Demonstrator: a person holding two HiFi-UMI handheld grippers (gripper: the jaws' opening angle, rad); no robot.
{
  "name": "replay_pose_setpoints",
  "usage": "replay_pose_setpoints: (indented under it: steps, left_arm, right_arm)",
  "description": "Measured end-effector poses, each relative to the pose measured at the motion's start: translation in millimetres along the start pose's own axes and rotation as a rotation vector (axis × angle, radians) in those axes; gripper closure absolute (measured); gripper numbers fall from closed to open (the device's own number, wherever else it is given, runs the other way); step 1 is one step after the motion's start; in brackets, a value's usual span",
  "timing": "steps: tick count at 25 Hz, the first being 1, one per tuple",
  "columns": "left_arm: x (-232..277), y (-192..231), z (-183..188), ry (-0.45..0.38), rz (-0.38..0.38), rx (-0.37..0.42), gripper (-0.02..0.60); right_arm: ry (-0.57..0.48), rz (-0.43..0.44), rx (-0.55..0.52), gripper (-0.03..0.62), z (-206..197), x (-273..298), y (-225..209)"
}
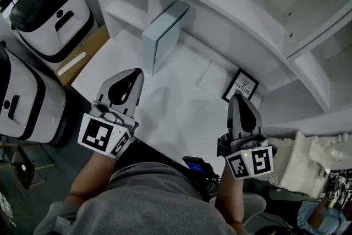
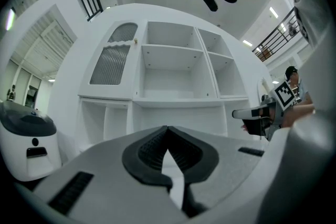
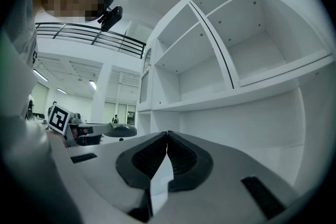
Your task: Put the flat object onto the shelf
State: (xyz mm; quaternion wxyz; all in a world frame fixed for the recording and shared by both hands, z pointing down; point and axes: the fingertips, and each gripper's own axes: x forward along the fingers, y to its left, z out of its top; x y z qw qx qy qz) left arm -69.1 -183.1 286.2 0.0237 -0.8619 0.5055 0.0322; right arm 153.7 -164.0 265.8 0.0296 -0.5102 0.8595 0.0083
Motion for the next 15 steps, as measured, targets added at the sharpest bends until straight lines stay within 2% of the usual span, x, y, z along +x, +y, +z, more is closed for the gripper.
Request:
replay_pose_setpoints:
  steps: [15]
  left_arm:
    - [4.1, 11.8, -1.6, 0.01, 0.015, 0.019, 0.575]
  right_arm:
    - [0.004, 0.001, 0.0, 0.566, -0.2, 5.4, 1.1]
